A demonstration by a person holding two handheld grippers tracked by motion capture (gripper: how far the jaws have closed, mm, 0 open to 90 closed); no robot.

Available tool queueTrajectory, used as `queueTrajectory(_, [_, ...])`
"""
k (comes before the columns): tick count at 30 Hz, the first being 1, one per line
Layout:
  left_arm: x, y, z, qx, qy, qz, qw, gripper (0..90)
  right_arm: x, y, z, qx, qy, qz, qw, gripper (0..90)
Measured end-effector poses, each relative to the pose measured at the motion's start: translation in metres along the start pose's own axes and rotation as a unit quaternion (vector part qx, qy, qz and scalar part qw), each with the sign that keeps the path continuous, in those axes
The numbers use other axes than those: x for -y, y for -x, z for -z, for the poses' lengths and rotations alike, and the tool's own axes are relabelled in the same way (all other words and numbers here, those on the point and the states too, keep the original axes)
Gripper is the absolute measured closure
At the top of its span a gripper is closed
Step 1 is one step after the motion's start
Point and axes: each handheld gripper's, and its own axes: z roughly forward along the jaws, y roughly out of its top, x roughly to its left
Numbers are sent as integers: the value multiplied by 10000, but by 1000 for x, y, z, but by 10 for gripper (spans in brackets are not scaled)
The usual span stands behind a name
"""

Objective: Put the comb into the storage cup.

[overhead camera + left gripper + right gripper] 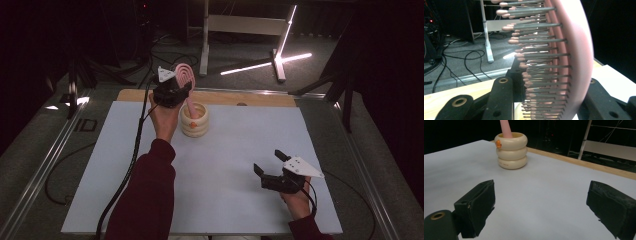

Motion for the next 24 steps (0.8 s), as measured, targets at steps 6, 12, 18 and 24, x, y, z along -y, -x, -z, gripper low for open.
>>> queueTrajectory(6, [2, 1, -3, 12, -11, 19, 10000, 635, 0, 0, 0, 6, -10, 1, 10000, 86])
queueTrajectory(12, [5, 1, -6, 7, -70, 44, 10000, 635, 0, 0, 0, 7, -10, -5, 10000, 87])
queueTrajectory(18, [6, 1, -7, 0, -73, 58, 10000, 635, 0, 1, 0, 14, 6, -5, 10000, 86])
queueTrajectory(24, [7, 3, -9, 18, -73, 69, 9999, 635, 0, 1, 0, 14, 3, 1, 10000, 87])
